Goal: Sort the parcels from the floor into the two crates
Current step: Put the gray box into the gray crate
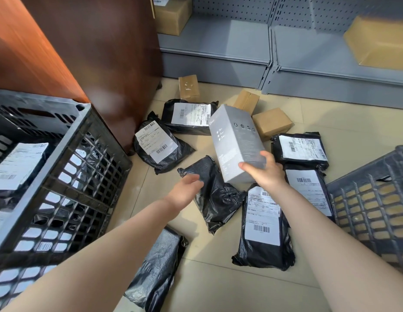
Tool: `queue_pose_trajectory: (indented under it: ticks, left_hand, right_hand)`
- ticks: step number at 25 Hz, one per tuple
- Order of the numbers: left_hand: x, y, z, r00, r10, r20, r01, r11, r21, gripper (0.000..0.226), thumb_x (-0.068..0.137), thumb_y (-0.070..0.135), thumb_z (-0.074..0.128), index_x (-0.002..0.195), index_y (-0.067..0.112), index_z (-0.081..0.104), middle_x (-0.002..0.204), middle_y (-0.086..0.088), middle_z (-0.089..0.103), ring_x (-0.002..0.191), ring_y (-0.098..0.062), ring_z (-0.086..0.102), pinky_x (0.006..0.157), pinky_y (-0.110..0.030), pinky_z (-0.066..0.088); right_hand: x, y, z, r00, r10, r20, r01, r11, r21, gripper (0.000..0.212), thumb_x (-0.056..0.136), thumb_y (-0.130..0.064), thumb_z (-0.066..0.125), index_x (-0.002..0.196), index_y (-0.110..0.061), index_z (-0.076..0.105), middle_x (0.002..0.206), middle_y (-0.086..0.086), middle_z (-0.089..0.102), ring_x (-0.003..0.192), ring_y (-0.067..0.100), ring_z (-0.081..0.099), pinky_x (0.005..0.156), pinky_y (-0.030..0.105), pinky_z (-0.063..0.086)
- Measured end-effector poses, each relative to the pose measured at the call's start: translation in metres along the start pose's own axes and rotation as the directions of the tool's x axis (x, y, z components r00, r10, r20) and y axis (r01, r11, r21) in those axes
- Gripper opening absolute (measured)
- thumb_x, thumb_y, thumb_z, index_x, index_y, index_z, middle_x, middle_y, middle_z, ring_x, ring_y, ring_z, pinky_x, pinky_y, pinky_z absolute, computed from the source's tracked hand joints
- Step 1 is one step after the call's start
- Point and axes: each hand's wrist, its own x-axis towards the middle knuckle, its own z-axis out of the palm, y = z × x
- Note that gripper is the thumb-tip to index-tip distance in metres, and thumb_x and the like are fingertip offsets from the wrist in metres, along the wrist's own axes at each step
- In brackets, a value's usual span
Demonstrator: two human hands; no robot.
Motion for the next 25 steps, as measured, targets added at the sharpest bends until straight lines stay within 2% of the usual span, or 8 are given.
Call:
queue_pose_trajectory:
  ticks: [3, 6, 9, 13, 17, 19, 21, 25]
  left_hand:
    - [-0.001, 0.008, 0.008, 0.997, -0.062, 0.045, 0.07, 0.978, -0.198, 0.041, 0.1, 0.031, 0.046, 0.14, 0.019, 0.046, 0.128, -0.003, 0.057, 0.115, -0.021, 0.059, 0.104, -0.035, 0.045]
    - [-0.002, 0.013, 0.013, 0.987, -0.09, 0.132, 0.126, 0.947, -0.294, 0.047, 0.102, 0.041, 0.041, 0.144, 0.018, 0.041, 0.137, -0.004, 0.053, 0.121, -0.024, 0.056, 0.107, -0.036, 0.042]
    - [-0.002, 0.014, 0.013, 0.98, -0.092, 0.179, 0.154, 0.913, -0.378, 0.052, 0.1, 0.05, 0.039, 0.143, 0.02, 0.045, 0.139, -0.007, 0.055, 0.126, -0.025, 0.053, 0.112, -0.038, 0.036]
    - [-0.004, 0.009, 0.006, 0.98, -0.112, 0.166, 0.183, 0.841, -0.51, 0.046, 0.096, 0.051, 0.049, 0.129, 0.02, 0.057, 0.119, -0.006, 0.067, 0.105, -0.022, 0.062, 0.109, -0.041, 0.042]
    - [-0.012, 0.011, -0.001, 0.945, -0.001, 0.328, 0.21, 0.771, -0.601, 0.043, 0.097, 0.049, 0.044, 0.131, 0.026, 0.057, 0.132, -0.001, 0.064, 0.114, -0.02, 0.06, 0.11, -0.044, 0.039]
    - [-0.015, 0.013, -0.001, 0.95, 0.014, 0.313, 0.189, 0.771, -0.608, 0.04, 0.097, 0.047, 0.048, 0.128, 0.025, 0.059, 0.128, -0.001, 0.066, 0.111, -0.02, 0.063, 0.104, -0.042, 0.045]
    - [-0.014, 0.012, 0.0, 0.966, 0.031, 0.256, 0.135, 0.786, -0.604, 0.042, 0.095, 0.042, 0.055, 0.132, 0.024, 0.055, 0.126, -0.001, 0.067, 0.112, -0.021, 0.065, 0.095, -0.041, 0.052]
    - [-0.006, 0.009, -0.001, 0.983, 0.138, 0.118, -0.049, 0.825, -0.563, 0.05, 0.094, 0.023, 0.061, 0.141, 0.025, 0.044, 0.129, 0.001, 0.066, 0.119, -0.024, 0.062, 0.1, -0.047, 0.049]
  right_hand:
    - [-0.017, 0.004, 0.006, 0.976, -0.007, 0.216, -0.076, 0.924, 0.375, 0.085, 0.072, -0.06, 0.074, 0.144, -0.036, 0.037, 0.144, -0.004, 0.044, 0.122, 0.019, 0.05, 0.108, 0.043, 0.039]
    - [-0.025, 0.012, 0.014, 0.906, -0.058, 0.419, -0.207, 0.804, 0.558, 0.092, 0.055, -0.064, 0.078, 0.135, -0.031, 0.046, 0.134, 0.008, 0.058, 0.117, 0.021, 0.058, 0.107, 0.041, 0.042]
    - [-0.03, 0.021, 0.018, 0.856, -0.066, 0.512, -0.329, 0.695, 0.639, 0.097, 0.056, -0.058, 0.081, 0.139, -0.024, 0.045, 0.129, 0.013, 0.062, 0.121, 0.026, 0.058, 0.107, 0.04, 0.042]
    - [-0.036, 0.033, 0.017, 0.751, -0.147, 0.643, -0.491, 0.526, 0.694, 0.096, 0.062, -0.062, 0.078, 0.142, -0.018, 0.048, 0.14, 0.02, 0.055, 0.132, 0.034, 0.052, 0.107, 0.043, 0.042]
    - [-0.045, 0.038, 0.017, 0.687, -0.169, 0.707, -0.582, 0.455, 0.674, 0.078, 0.085, -0.066, 0.045, 0.142, -0.013, 0.048, 0.142, 0.029, 0.05, 0.133, 0.044, 0.047, 0.102, 0.045, 0.046]
    - [-0.044, 0.039, 0.018, 0.693, -0.147, 0.706, -0.592, 0.443, 0.674, 0.069, 0.091, -0.055, 0.041, 0.143, -0.011, 0.046, 0.141, 0.029, 0.05, 0.131, 0.045, 0.048, 0.11, 0.05, 0.038]
    - [-0.039, 0.039, 0.019, 0.746, -0.117, 0.656, -0.549, 0.45, 0.704, 0.059, 0.093, -0.038, 0.043, 0.144, -0.009, 0.045, 0.14, 0.026, 0.053, 0.128, 0.041, 0.053, 0.11, 0.052, 0.039]
    - [-0.026, 0.032, 0.026, 0.889, -0.105, 0.446, -0.282, 0.643, 0.712, 0.053, 0.093, -0.006, 0.036, 0.142, -0.022, 0.048, 0.13, 0.01, 0.065, 0.114, 0.024, 0.063, 0.095, 0.041, 0.05]
